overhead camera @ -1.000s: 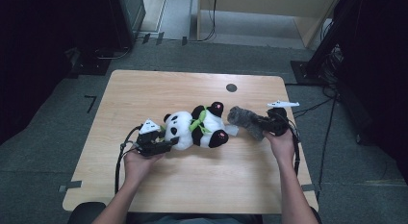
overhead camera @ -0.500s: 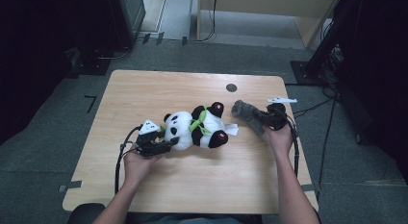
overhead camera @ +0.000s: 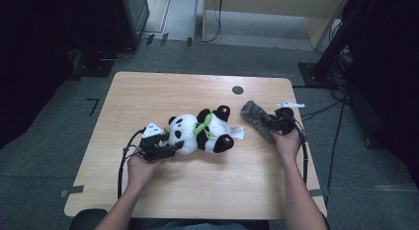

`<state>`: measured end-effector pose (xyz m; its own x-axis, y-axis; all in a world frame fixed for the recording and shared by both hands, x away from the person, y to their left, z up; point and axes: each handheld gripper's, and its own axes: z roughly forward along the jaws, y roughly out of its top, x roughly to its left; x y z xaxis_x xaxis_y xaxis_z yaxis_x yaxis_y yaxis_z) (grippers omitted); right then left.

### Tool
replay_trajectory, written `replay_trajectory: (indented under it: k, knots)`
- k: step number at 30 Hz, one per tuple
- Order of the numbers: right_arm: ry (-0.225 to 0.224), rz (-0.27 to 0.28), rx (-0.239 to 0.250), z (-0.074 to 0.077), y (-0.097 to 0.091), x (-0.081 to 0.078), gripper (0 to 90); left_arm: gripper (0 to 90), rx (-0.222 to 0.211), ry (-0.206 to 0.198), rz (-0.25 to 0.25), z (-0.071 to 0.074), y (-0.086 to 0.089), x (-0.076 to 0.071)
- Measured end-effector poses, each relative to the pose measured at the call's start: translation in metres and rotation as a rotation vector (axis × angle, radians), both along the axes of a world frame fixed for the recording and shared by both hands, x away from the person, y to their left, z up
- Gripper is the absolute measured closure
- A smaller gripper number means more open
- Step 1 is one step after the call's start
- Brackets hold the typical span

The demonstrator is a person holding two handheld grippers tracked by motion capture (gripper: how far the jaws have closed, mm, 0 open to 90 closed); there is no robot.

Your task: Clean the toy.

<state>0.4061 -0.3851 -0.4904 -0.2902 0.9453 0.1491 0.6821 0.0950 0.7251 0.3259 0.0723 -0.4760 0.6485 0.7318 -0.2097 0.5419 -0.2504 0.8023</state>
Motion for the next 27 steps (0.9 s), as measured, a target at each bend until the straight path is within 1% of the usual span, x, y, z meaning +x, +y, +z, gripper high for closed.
replay_trajectory:
  k: [3, 6, 7, 11, 15, 17, 21, 24, 25, 27]
  knots:
    - [-0.001, 0.01, 0.033, 0.001, -0.001, -0.001, 53.7, 33.6, 0.001, -0.002, -0.004, 0.0, 0.0, 0.0]
    - [-0.022, 0.021, 0.078, 0.004, -0.001, -0.002, 48.6, 32.7, -0.004, 0.001, -0.01, 0.0, 0.001, 0.001]
    - [-0.028, 0.023, 0.083, 0.005, -0.001, -0.002, 47.6, 32.5, -0.006, 0.001, -0.012, 0.0, 0.001, 0.001]
    - [-0.052, 0.031, 0.071, 0.01, 0.002, -0.005, 45.0, 30.9, -0.012, 0.002, -0.019, 0.001, 0.003, 0.002]
    - [-0.07, 0.044, 0.056, 0.016, 0.006, -0.009, 45.4, 30.4, -0.006, -0.003, -0.029, 0.001, 0.003, 0.002]
    - [-0.083, 0.046, 0.048, 0.018, 0.008, -0.013, 45.4, 30.3, -0.002, -0.008, -0.034, 0.002, 0.004, 0.003]
    - [-0.107, 0.054, 0.053, 0.024, 0.011, -0.02, 45.4, 29.7, -0.005, -0.007, -0.041, 0.003, 0.004, 0.003]
    - [-0.136, 0.05, 0.034, 0.028, 0.015, -0.027, 46.2, 29.1, -0.005, -0.003, -0.048, 0.004, 0.006, 0.004]
    - [-0.131, 0.055, 0.034, 0.03, 0.017, -0.029, 46.4, 29.4, -0.003, -0.003, -0.05, 0.004, 0.006, 0.004]
    - [-0.121, 0.074, 0.057, 0.033, 0.021, -0.032, 47.1, 30.2, 0.006, -0.01, -0.056, 0.005, 0.006, 0.004]
